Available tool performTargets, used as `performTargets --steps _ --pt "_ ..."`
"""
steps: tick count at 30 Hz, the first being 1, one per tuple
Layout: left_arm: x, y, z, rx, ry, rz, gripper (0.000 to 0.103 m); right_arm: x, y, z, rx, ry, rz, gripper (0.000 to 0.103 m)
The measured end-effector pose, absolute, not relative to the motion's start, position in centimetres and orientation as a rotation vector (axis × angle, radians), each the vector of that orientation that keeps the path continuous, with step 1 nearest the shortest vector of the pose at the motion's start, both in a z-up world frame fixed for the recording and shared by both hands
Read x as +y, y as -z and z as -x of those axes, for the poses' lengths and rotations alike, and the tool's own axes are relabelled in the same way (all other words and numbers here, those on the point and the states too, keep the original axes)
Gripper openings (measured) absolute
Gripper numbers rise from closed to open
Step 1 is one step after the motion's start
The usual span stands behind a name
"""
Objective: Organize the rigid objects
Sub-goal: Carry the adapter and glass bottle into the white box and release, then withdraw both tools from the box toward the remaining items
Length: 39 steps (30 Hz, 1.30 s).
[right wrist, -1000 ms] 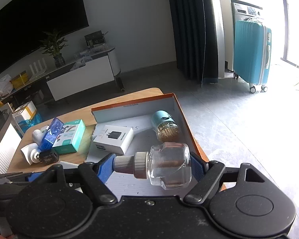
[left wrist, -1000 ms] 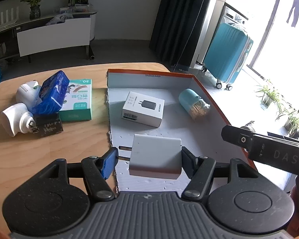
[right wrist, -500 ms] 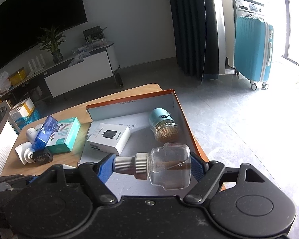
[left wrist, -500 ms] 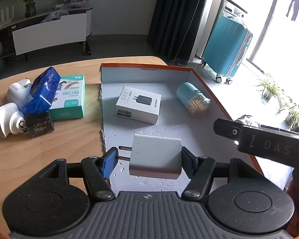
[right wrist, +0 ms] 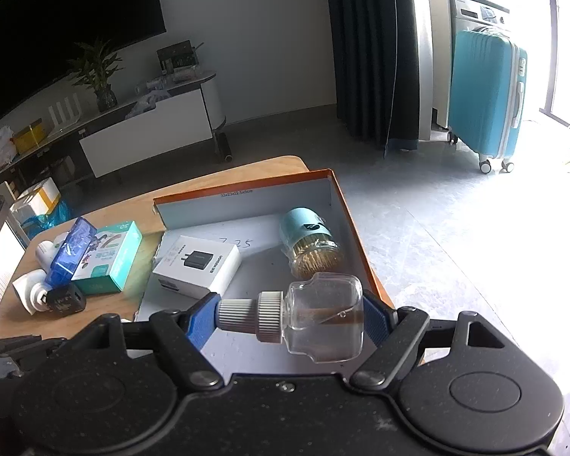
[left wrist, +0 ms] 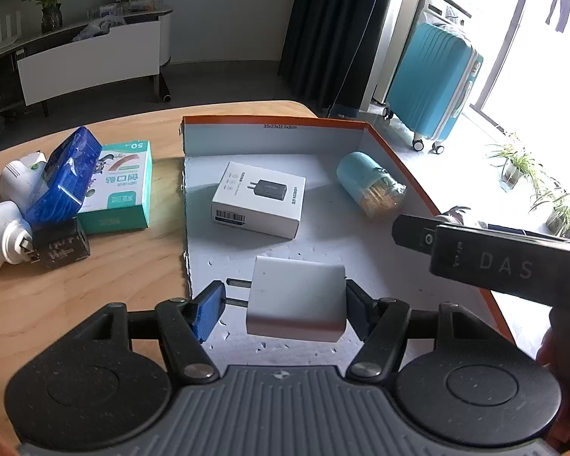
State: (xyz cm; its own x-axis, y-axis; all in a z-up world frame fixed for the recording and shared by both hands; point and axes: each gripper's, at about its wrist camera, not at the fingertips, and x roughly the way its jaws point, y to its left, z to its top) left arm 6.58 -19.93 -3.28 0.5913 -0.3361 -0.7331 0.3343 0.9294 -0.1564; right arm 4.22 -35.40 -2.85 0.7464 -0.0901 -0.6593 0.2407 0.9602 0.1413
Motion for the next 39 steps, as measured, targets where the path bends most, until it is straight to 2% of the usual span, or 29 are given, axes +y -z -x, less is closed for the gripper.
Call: performTargets --steps 16,18,19,24,30,39 --pt "-21.5 4.4 -8.0 0.873 0.435 0.000 0.068 -37.0 1.6 -4.0 0.626 0.250 -0.224 0.092" --pt "-21.8 4.1 -8.2 0.858 0.449 0.004 0.080 -37.1 1.3 -3.7 0.619 0.250 -0.230 0.092" --pt "-21.8 3.8 -8.1 0.844 0.456 0.008 0.089 -37.1 1.2 -3.6 0.614 0.250 -0.227 0.092" --pt "-21.2 2.6 -7.6 0.820 0.448 0.023 0.091 -36.6 0.5 -3.1 0.600 0.235 -0.223 0.092" --pt "-19.0 1.6 -6.9 0.805 0.366 0.009 0.102 -35.1 -0.1 -3.0 0.595 0.203 -0.212 0.093" --pt "-13.4 0.7 -6.3 0.817 0.237 0.050 0.103 -31.6 -0.3 -3.4 0.617 0.125 -0.181 0.094"
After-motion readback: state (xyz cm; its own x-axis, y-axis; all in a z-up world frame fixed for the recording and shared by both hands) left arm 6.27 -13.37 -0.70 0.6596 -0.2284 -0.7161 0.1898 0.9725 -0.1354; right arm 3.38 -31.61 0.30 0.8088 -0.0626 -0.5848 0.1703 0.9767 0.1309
